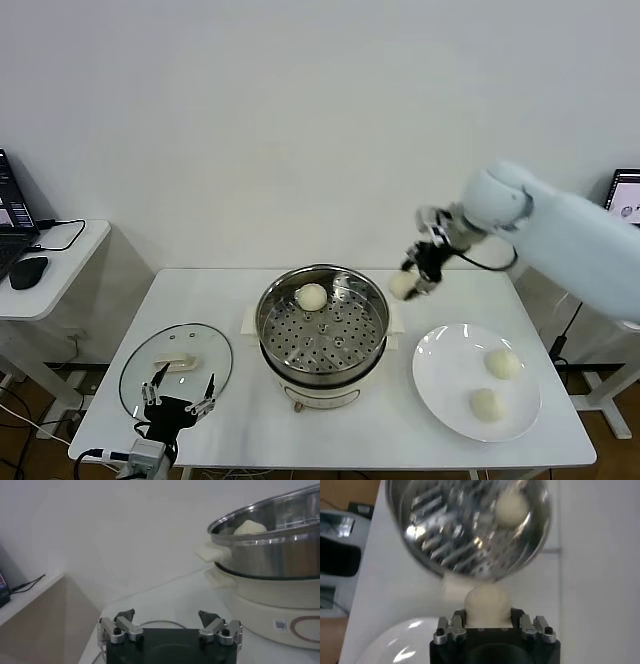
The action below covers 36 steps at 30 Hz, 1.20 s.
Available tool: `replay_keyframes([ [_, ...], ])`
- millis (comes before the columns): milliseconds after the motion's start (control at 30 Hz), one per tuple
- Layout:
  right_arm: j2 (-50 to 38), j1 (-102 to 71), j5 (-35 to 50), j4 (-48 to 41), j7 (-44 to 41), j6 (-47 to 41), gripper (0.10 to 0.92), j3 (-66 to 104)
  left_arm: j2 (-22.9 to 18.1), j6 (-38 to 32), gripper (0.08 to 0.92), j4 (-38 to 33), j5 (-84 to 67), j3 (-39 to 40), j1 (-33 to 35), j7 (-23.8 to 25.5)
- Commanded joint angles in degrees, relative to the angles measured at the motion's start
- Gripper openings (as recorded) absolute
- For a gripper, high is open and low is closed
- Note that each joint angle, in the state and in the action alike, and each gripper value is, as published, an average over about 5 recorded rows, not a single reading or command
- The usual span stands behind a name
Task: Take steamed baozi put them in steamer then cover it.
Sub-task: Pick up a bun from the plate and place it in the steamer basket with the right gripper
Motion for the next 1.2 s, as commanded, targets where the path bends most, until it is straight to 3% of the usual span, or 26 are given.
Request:
replay_keyframes([
  [33,16.91,10.23,6.71,-6.97,-0.33,-2.71,0.552,-4.81,-0.06,0.06,0.823,-1.32,-0.67,-0.66,0.38,0.08],
  [667,34.12,2.42,2.95,-22.70,1.29,-2.67,0.552,-8.50,-0.74,0.18,0.823,-3.12,-1.12,-1.41,1.10,-0.05],
  [1200,35.13,-2.26,1.08,-21.52,1.95,-3.10,0.551,-11.00,-0.83,0.24,0.823,-3.03,-1.35,-1.58,0.83,0.13],
])
